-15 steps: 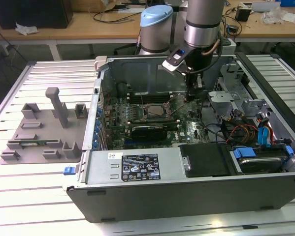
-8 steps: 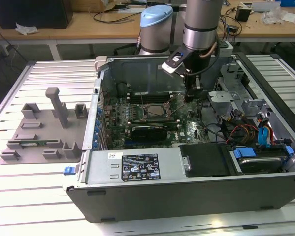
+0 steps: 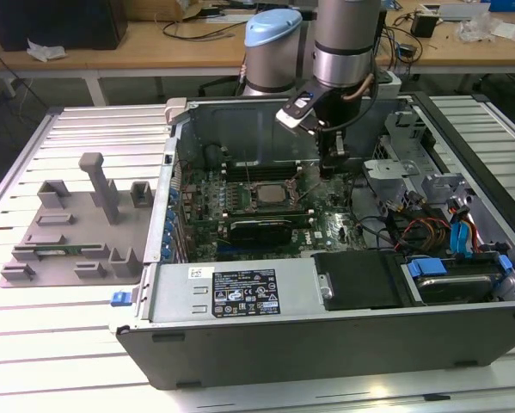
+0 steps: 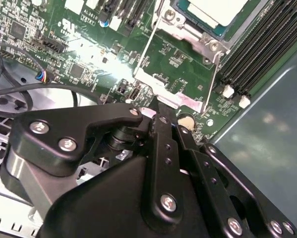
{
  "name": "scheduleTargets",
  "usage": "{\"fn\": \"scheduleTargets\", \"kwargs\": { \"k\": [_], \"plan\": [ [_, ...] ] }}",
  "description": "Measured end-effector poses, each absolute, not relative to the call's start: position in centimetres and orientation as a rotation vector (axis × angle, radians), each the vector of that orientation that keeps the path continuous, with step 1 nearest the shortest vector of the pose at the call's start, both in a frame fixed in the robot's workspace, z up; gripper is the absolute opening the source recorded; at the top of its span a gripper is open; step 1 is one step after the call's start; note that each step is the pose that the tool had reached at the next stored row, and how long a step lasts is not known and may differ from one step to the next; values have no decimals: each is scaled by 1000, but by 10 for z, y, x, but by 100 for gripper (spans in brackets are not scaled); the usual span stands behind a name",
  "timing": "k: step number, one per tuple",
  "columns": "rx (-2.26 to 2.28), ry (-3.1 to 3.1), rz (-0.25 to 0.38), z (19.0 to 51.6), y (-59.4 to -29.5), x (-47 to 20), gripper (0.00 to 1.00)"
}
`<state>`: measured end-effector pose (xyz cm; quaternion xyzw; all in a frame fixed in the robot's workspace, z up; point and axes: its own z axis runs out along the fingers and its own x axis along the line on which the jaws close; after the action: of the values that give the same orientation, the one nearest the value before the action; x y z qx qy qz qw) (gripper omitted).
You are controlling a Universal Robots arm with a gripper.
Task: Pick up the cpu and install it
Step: 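Close the cpu cover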
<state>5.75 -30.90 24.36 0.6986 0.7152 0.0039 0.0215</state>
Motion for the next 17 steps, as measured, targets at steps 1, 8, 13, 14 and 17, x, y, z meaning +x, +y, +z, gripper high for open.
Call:
{"fn": "scheduleTargets", "kwargs": {
  "k": [1,8,13,14,17],
  "plan": [
    [2164,2215,11,244,-308,56,11],
    [2146,2198,14,244,-303,42,11],
    [2129,2179,28,244,-298,31,11],
    [2124,2175,32,244,-297,28,11],
    [2120,2169,38,243,-296,16,11]
  ]
}}
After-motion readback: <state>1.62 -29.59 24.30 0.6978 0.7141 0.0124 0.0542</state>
